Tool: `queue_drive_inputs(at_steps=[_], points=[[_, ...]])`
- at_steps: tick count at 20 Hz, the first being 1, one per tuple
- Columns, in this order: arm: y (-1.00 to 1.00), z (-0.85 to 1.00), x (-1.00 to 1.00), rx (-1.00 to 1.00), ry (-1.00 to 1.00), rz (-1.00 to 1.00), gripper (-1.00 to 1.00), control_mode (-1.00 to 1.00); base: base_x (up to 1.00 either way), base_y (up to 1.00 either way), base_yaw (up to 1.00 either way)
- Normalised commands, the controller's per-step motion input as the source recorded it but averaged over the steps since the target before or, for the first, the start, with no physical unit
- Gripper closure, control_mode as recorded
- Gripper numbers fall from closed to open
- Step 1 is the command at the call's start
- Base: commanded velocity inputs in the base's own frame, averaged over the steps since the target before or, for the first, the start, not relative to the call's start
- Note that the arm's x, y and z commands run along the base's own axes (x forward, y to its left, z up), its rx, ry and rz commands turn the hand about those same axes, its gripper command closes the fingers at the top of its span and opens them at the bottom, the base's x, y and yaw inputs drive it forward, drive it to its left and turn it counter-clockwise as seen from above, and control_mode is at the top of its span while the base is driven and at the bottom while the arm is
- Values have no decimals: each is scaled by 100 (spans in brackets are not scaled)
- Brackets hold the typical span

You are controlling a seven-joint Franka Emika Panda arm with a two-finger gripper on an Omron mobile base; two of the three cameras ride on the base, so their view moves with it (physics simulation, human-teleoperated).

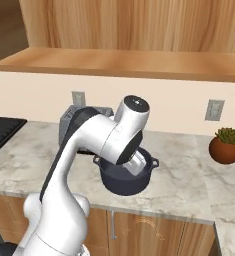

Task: Pick the kettle from the cabinet and place it on a stove burner. Then pick the pot from the counter and place it on another stove burner. Finally, turn both burners on.

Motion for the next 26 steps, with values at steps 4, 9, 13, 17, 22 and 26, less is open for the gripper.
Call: queue_drive_inputs(at_steps=[4,9,13,17,22,26], points=[[-8,-51,0,0,5,-1,-100,-100,0,0,0],[-12,-41,0,0,2,-4,-100,-100,0,0,0],[-16,-24,13,0,3,-12,-100,-100,0,0,0],[-23,-22,28,0,8,-13,-100,-100,0,0,0],[-5,-16,39,-3,9,-14,-100,-100,0,0,0],[-5,-20,35,0,10,-13,-100,-100,0,0,0]])
